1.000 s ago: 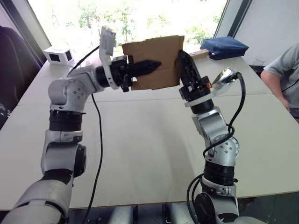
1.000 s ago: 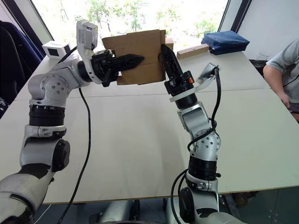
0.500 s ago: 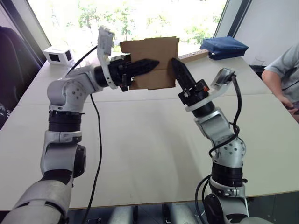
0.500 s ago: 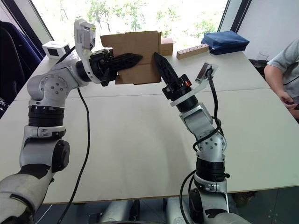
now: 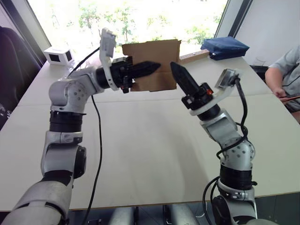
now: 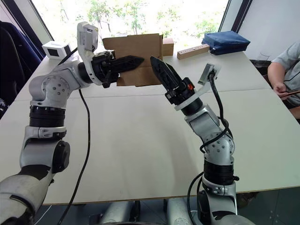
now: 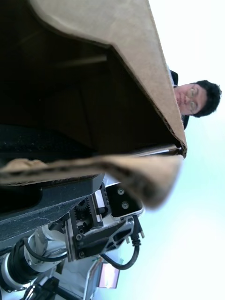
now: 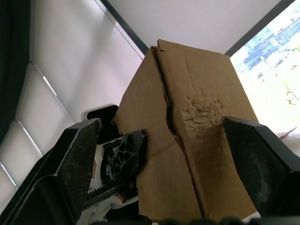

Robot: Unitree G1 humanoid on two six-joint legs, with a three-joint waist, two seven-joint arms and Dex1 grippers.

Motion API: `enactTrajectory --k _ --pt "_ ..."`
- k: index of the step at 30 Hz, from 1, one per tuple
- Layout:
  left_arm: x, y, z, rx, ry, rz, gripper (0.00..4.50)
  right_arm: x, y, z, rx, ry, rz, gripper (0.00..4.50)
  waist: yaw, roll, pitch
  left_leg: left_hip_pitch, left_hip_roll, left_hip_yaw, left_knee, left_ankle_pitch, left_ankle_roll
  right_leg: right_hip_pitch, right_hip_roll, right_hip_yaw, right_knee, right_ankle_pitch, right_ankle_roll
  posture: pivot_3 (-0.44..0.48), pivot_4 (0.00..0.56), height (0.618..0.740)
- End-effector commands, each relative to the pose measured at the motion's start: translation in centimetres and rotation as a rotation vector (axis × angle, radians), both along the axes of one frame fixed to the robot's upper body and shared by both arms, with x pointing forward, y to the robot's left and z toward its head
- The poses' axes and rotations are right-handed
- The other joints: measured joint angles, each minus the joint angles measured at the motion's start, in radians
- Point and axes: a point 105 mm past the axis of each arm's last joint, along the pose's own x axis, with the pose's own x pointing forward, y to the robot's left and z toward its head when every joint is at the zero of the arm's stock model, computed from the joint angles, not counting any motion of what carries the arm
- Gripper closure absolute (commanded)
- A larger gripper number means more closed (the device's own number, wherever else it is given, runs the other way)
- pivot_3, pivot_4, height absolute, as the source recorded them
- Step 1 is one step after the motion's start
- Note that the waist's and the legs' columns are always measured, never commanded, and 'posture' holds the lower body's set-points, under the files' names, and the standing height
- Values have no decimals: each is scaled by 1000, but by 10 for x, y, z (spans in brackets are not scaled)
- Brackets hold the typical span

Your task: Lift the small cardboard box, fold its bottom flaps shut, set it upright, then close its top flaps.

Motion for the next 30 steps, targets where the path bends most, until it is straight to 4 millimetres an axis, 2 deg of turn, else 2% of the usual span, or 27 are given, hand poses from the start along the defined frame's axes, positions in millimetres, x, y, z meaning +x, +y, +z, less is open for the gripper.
enactTrajectory --k 1,12,13,14,17,18,20,25,30 --pt "-5 2 7 -3 -36 -12 4500 -11 -8 11 46 -43 30 218 0 0 0 0 0 0 0 0 0 0 0 0 0 0 0 0 150 740" --pt "-9 6 7 0 -24 -21 4500 -1 -38 4 96 15 -71 218 1 0 0 0 0 0 0 0 0 0 0 0 0 0 0 0 150 740" --pt "-9 6 7 1 -23 -21 4500 0 -40 4 94 18 -82 454 1 0 0 0 0 0 0 0 0 0 0 0 0 0 0 0 150 740" --pt "-9 6 7 1 -22 -20 4500 1 -43 4 98 21 -96 454 1 0 0 0 0 0 0 0 0 0 0 0 0 0 0 0 150 740" --pt "-10 8 7 7 -22 -19 4500 5 -52 4 100 18 -150 1314 1 0 0 0 0 0 0 0 0 0 0 0 0 0 0 0 150 740" --pt "-10 8 6 10 -22 -18 4500 6 -52 4 89 14 -159 1797 1 0 0 0 0 0 0 0 0 0 0 0 0 0 0 0 150 740" --pt "-10 8 6 14 -22 -19 4500 6 -53 5 61 4 -171 2415 1 0 0 0 0 0 0 0 0 0 0 0 0 0 0 0 150 740" --pt "-12 7 5 24 -23 -27 4500 5 -42 2 -98 -16 -162 4327 2 0 0 0 0 0 0 0 0 0 0 0 0 0 0 0 150 740" --pt "-13 5 1 37 -21 -38 4500 2 -21 5 -157 -54 -94 4327 -1 0 0 0 0 0 0 0 0 0 0 0 0 0 0 0 150 740"
